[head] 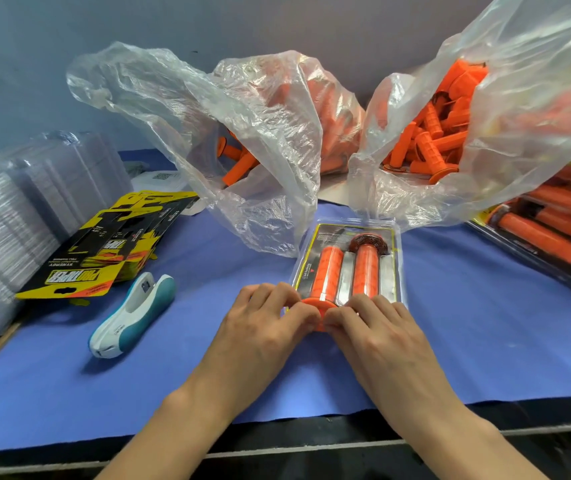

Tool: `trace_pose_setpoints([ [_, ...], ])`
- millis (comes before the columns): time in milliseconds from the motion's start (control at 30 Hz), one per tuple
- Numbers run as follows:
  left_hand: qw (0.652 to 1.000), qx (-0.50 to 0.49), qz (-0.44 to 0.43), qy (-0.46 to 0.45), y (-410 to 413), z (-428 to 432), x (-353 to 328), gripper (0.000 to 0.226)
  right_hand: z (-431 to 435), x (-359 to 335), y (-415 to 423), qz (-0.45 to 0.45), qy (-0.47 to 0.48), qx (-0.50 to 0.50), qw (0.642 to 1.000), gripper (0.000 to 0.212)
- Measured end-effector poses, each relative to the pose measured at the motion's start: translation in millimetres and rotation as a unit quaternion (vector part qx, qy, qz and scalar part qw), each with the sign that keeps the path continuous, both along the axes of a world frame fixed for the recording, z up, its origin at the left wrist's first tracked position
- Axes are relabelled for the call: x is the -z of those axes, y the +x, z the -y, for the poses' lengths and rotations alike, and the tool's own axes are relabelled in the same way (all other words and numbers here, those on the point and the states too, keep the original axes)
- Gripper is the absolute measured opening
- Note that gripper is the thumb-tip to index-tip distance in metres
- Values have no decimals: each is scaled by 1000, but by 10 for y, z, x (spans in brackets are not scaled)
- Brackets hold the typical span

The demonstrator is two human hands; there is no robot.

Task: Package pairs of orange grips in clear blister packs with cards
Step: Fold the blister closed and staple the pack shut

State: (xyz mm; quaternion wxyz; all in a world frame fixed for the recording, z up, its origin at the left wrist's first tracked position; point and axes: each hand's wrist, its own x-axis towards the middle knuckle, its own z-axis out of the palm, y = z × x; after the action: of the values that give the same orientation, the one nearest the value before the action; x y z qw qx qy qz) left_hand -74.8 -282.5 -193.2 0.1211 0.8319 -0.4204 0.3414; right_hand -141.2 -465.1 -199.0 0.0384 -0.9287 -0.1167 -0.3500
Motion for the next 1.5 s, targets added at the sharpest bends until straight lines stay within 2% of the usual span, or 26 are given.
trace_pose_setpoints([
  [167, 1000, -3, 9, 20, 76, -132, -97, 23, 49, -27, -6, -5, 4, -28, 1000, 18],
  [400, 1000, 2, -5, -1, -58, -24, -21, 20, 80, -69, 2, -8, 13, -55, 998, 24],
  [600, 998, -28, 47, 6, -51, 30, 41, 15, 77, -36, 6, -15, -13, -60, 998, 21],
  [733, 997, -40, 66, 13, -27, -7, 33, 25, 88, -28, 19, 0, -36, -51, 998, 28],
  [1000, 997, -34, 71, 19, -18, -91, -50, 45, 184, -65, 27, 41, -3, -35, 999, 43],
  [1233, 1000, 17, -14, 20, 36, -233, -57, 24, 319, -35, 31, 28, -19, -82, 996, 45],
  [1500, 998, 45, -21, 43, 55, -318, -94, 25, 507, -56, 59, 61, -30, -110, 992, 47],
])
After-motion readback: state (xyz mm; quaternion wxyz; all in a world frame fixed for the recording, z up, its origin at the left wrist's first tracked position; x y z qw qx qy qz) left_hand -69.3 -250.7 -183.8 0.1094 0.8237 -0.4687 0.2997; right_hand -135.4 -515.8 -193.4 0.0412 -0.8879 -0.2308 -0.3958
